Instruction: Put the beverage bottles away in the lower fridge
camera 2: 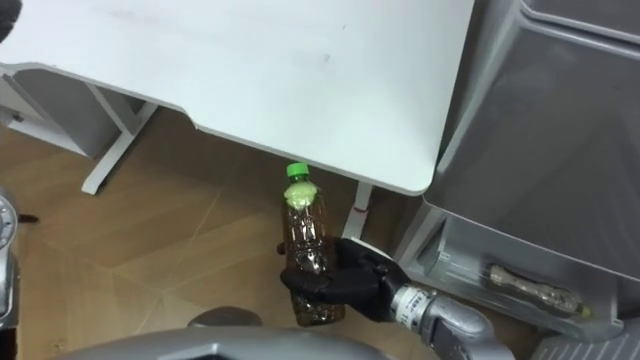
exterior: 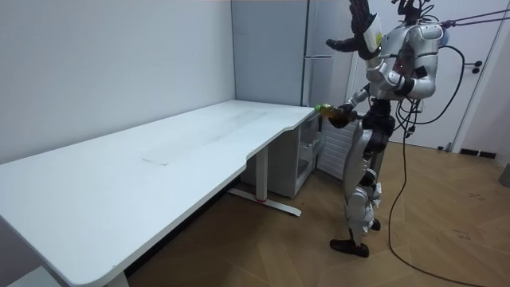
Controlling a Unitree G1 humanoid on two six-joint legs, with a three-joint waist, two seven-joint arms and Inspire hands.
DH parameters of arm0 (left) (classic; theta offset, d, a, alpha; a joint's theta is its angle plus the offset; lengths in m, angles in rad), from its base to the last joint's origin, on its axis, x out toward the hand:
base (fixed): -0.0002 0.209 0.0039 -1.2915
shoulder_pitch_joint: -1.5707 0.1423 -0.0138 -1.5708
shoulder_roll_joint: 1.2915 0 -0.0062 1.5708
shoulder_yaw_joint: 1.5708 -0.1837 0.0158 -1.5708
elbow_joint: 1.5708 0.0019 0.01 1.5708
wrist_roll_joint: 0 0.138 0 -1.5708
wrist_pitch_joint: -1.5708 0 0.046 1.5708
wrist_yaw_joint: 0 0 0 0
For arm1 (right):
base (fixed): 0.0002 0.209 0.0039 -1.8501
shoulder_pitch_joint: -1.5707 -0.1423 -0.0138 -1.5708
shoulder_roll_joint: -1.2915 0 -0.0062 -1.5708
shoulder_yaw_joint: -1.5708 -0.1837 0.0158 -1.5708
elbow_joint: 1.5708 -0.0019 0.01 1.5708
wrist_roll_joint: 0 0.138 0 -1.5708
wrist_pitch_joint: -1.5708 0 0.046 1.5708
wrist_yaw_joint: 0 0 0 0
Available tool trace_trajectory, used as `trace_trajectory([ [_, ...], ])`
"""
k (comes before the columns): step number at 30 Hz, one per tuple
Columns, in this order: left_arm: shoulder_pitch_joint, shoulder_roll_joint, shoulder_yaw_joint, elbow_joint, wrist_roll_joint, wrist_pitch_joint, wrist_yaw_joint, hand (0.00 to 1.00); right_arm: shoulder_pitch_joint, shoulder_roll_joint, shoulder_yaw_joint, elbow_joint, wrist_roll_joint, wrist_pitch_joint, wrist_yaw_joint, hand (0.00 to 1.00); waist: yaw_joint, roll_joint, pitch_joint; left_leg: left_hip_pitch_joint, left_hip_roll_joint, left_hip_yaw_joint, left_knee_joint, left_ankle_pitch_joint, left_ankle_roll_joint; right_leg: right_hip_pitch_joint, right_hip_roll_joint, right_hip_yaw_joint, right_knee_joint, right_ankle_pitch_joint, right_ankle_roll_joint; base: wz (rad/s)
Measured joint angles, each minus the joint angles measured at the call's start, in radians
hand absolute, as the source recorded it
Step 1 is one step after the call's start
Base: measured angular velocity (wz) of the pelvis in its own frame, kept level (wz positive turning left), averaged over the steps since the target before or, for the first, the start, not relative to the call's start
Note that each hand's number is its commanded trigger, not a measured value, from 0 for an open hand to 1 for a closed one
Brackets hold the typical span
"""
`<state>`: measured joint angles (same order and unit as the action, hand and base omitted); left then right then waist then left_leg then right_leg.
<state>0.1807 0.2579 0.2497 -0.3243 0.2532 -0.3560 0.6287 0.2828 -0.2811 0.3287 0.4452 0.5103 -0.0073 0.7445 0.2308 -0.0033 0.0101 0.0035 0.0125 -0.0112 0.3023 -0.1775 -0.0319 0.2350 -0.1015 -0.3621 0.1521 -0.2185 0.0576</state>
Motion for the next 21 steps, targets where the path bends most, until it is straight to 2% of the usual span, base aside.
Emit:
trace_trajectory([
  [3,0.01,0.0,0.006,0.098,-0.113,0.009,0.02,0.0,0.01,-0.001,0.0,-0.026,0.0,0.032,-0.023,1.0,0.017,0.001,-0.0007,0.005,0.0,0.005,-0.005,0.0,0.0,0.0,-0.001,0.003,-0.001,-0.001,0.001,-0.05],
  [7,0.033,-0.003,0.003,0.265,-0.255,0.067,0.037,0.0,0.011,0.008,0.003,-0.037,0.001,0.063,-0.049,1.0,0.049,-0.005,-0.0046,0.008,0.001,0.011,-0.016,0.0,0.0,-0.005,-0.001,0.007,-0.002,-0.002,0.001,-0.04],
  [9,0.043,-0.006,-0.003,0.344,-0.306,0.083,0.047,0.0,0.009,0.013,0.014,-0.037,0.012,0.073,-0.071,1.0,0.061,-0.008,-0.0066,0.015,0.0,0.013,-0.023,0.0,0.0,-0.001,-0.002,0.01,-0.003,-0.002,0.001,-0.03],
  [11,0.093,-0.011,-0.034,0.408,-0.381,0.114,0.066,0.0,0.008,0.016,0.033,-0.038,0.05,0.075,-0.095,1.0,0.073,-0.013,-0.0069,0.025,0.001,0.019,-0.032,0.0,-0.001,0.002,-0.002,0.015,-0.003,-0.002,0.001,-0.07],
  [12,0.102,-0.012,-0.045,0.433,-0.386,0.118,0.067,0.0,0.008,0.017,0.034,-0.038,0.055,0.075,-0.099,1.0,0.076,-0.014,-0.007,0.025,0.001,0.019,-0.034,0.0,-0.001,0.001,-0.002,0.016,-0.004,-0.002,0.001,0.0],
  [16,0.146,-0.014,-0.12,0.588,-0.42,0.175,0.062,0.0,-0.029,0.019,0.043,-0.038,0.087,0.111,-0.136,1.0,0.076,-0.023,-0.0057,0.02,0.002,0.022,-0.031,0.0,-0.001,-0.005,-0.002,0.017,-0.004,-0.002,0.001,-0.02],
  [18,0.146,-0.013,-0.159,0.672,-0.42,0.18,0.046,0.0,-0.042,0.021,0.046,-0.037,0.104,0.113,-0.145,1.0,0.076,-0.027,-0.0054,0.021,0.002,0.024,-0.03,0.0,-0.001,-0.005,-0.003,0.019,-0.002,-0.002,0.001,-0.02],
  [21,0.149,-0.015,-0.205,0.793,-0.421,0.211,-0.003,0.0,-0.052,0.022,0.053,-0.037,0.154,0.115,-0.149,1.0,0.073,-0.036,-0.0047,0.025,0.006,0.036,-0.033,-0.001,-0.001,-0.008,-0.002,0.029,-0.002,-0.001,0.0,-0.1],
])
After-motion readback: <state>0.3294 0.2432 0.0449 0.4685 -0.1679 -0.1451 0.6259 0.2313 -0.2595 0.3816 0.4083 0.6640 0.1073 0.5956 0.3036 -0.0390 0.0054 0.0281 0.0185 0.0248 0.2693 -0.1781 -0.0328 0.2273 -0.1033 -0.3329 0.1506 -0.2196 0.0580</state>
